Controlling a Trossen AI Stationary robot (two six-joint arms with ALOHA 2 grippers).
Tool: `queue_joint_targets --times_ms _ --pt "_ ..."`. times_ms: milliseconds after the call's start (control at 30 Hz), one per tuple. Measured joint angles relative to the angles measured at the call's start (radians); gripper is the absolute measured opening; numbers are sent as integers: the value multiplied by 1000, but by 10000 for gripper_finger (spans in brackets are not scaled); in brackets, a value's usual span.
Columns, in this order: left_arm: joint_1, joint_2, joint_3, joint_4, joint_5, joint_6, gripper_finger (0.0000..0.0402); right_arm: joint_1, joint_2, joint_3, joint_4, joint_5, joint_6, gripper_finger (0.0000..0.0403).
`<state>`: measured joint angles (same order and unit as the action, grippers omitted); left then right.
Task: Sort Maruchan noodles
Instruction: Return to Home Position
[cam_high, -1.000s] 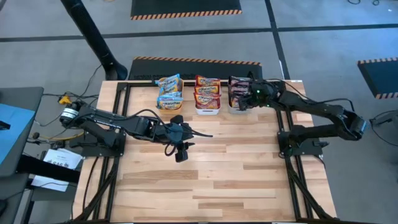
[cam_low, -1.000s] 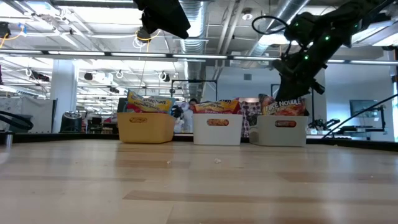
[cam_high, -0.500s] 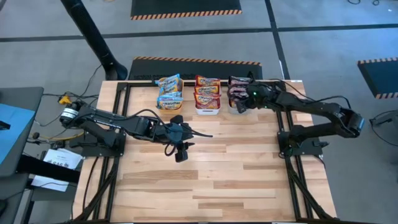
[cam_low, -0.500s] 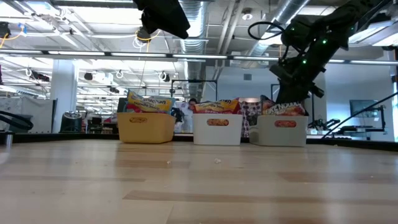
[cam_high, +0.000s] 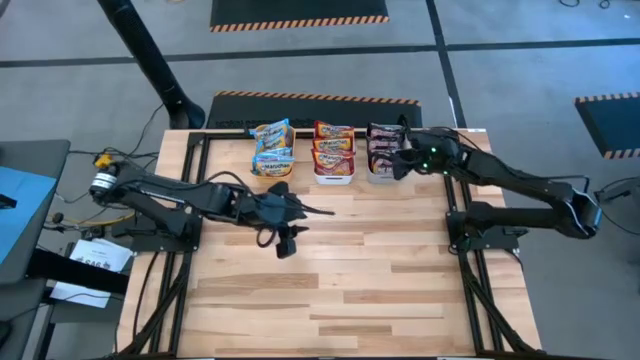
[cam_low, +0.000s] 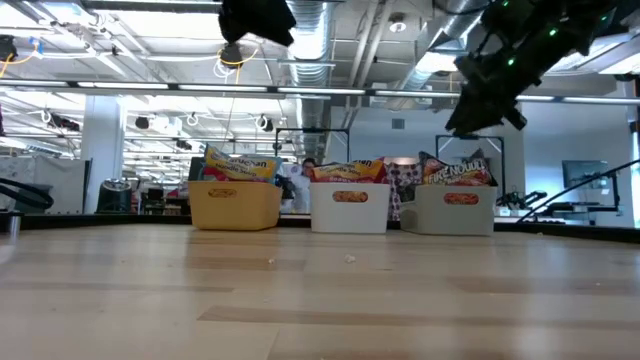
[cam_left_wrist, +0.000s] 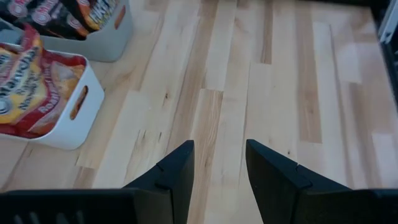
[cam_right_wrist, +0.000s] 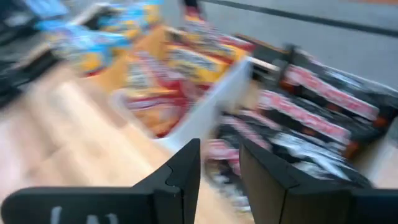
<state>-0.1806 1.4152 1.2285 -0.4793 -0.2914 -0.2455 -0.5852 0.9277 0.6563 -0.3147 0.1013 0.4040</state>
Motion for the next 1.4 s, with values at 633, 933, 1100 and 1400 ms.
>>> queue_joint_targets --times_ms 633,933,1100,1400 --pt "-66 -465 -427 223 -2 -88 134 387 -234 -136 238 -105 -171 136" --pt "-97 -667 -721 481 -12 -47 134 514 -262 -207 359 -104 -249 136" --pt "-97 -739 -819 498 -8 -43 134 559 -261 -207 369 -104 -302 136" --pt "-98 -871 -948 522 28 17 134 609 -261 -275 510 -114 -334 136"
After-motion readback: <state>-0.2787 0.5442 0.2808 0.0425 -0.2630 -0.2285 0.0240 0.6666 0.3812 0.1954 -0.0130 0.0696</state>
